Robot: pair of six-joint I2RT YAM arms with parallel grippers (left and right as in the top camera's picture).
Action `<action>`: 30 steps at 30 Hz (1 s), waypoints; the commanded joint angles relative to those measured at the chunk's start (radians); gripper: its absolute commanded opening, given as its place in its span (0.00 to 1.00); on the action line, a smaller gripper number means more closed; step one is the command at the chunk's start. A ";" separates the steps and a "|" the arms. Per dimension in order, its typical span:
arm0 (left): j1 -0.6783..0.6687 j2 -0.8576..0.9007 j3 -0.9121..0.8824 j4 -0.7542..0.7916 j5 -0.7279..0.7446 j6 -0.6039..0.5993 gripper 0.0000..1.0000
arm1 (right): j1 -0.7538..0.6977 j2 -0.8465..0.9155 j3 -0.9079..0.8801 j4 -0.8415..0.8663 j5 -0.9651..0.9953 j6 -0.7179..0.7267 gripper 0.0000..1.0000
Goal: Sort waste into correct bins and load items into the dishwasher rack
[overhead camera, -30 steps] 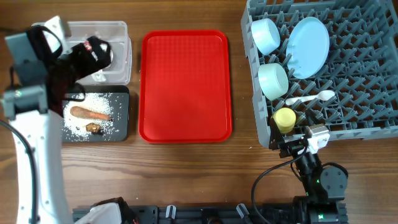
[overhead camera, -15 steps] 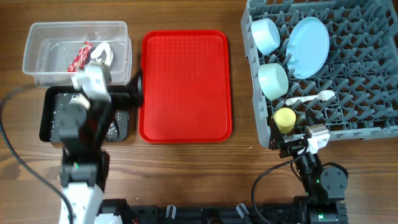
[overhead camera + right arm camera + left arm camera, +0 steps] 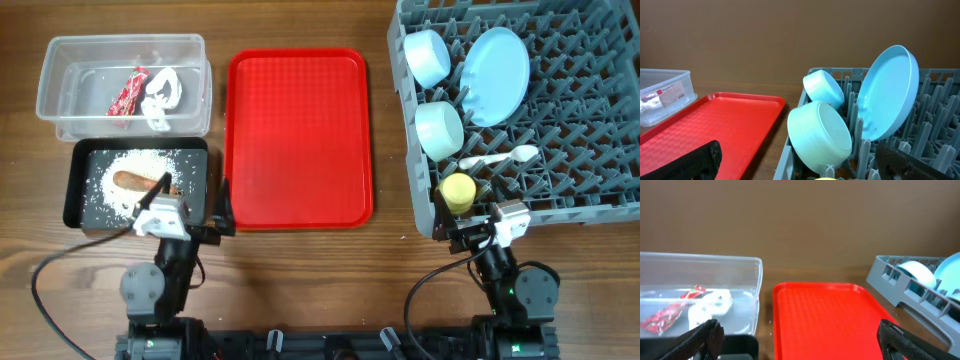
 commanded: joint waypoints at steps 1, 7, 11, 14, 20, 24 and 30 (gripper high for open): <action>0.001 -0.110 -0.053 -0.036 -0.017 -0.002 1.00 | 0.007 -0.013 -0.002 0.004 0.010 -0.011 1.00; 0.001 -0.178 -0.056 -0.132 -0.044 -0.002 1.00 | 0.007 -0.013 -0.002 0.004 0.010 -0.011 1.00; 0.001 -0.226 -0.056 -0.188 -0.062 -0.002 1.00 | 0.007 -0.013 -0.002 0.004 0.010 -0.011 1.00; 0.001 -0.239 -0.061 -0.208 -0.066 -0.002 1.00 | 0.007 -0.013 -0.002 0.004 0.010 -0.011 1.00; 0.000 -0.239 -0.062 -0.238 -0.065 -0.003 1.00 | 0.007 -0.013 -0.002 0.004 0.010 -0.011 1.00; 0.000 -0.239 -0.062 -0.238 -0.065 -0.002 1.00 | 0.007 -0.013 -0.002 0.004 0.010 -0.011 1.00; 0.000 -0.238 -0.062 -0.238 -0.065 -0.002 1.00 | 0.007 -0.013 -0.002 0.004 0.010 -0.010 1.00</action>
